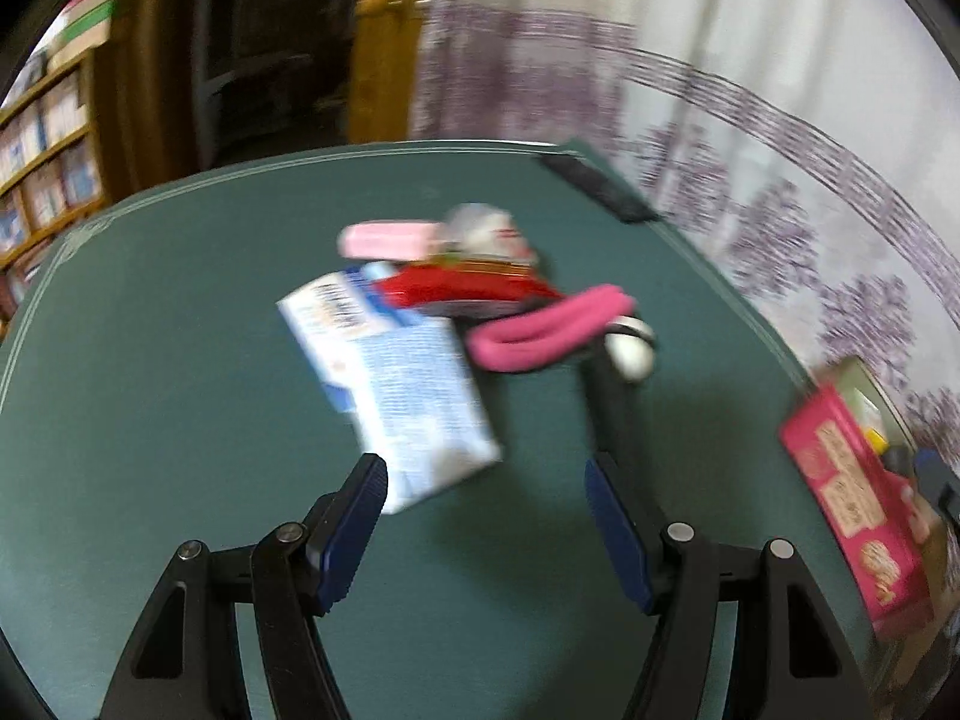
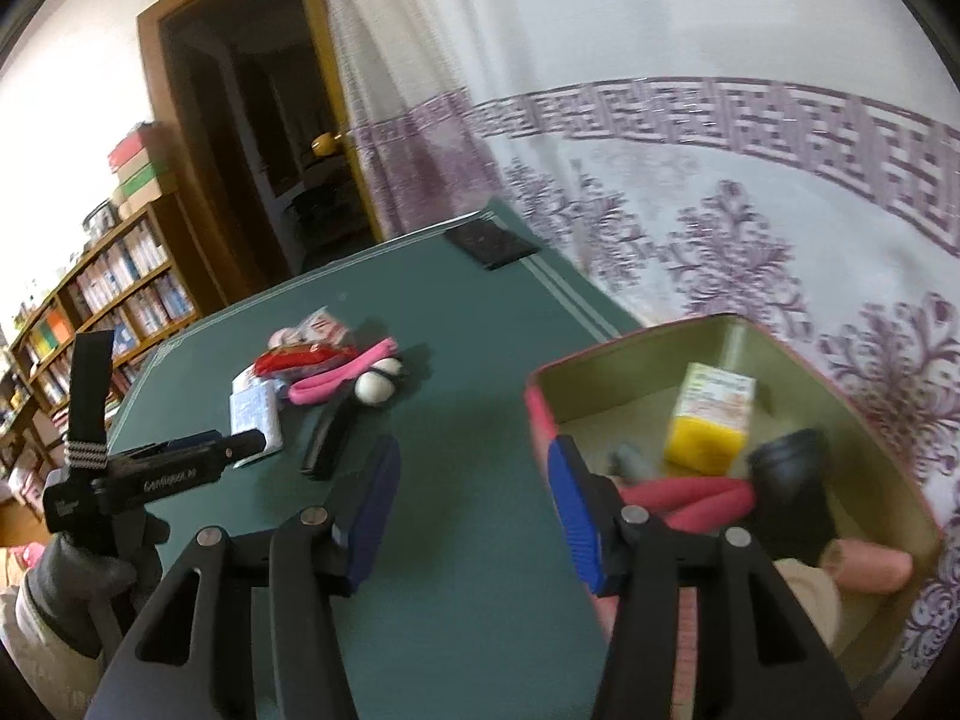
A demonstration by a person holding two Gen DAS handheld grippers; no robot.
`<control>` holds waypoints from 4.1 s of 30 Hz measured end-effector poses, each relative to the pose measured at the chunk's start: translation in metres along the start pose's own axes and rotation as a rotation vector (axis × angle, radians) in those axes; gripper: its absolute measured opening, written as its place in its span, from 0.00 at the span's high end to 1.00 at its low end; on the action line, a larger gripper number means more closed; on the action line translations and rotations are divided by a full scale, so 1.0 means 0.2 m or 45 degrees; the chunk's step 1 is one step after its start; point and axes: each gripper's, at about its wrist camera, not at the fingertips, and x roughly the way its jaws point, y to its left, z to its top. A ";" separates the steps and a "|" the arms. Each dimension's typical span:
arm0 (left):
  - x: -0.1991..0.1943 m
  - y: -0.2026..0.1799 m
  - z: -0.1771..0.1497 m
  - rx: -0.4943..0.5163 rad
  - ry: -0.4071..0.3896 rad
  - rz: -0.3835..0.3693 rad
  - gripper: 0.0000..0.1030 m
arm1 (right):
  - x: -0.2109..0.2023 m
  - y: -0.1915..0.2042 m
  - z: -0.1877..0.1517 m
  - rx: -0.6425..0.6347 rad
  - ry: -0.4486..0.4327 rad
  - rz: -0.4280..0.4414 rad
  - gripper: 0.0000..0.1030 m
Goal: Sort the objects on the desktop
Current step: 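Grasp the white printed medicine sachet with the left gripper, then grasp the black comb with the right gripper while the left holds the sachet, then carry the sachet and comb over the pink tin and open both grippers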
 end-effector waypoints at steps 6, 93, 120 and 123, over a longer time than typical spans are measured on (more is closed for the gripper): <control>0.07 0.11 0.04 -0.059 0.022 0.051 0.32 | 0.09 0.14 0.00 -0.070 0.042 0.061 0.45; -0.03 0.04 0.12 -0.009 -0.238 0.172 0.52 | 0.28 0.24 0.03 -0.099 0.095 0.030 0.72; -0.15 -0.67 0.02 0.324 -0.184 -0.099 0.52 | -0.22 -0.51 -0.12 0.181 -0.027 -0.310 0.72; -0.14 -0.77 0.02 0.376 -0.170 -0.147 0.52 | -0.24 -0.54 -0.13 0.187 -0.033 -0.318 0.72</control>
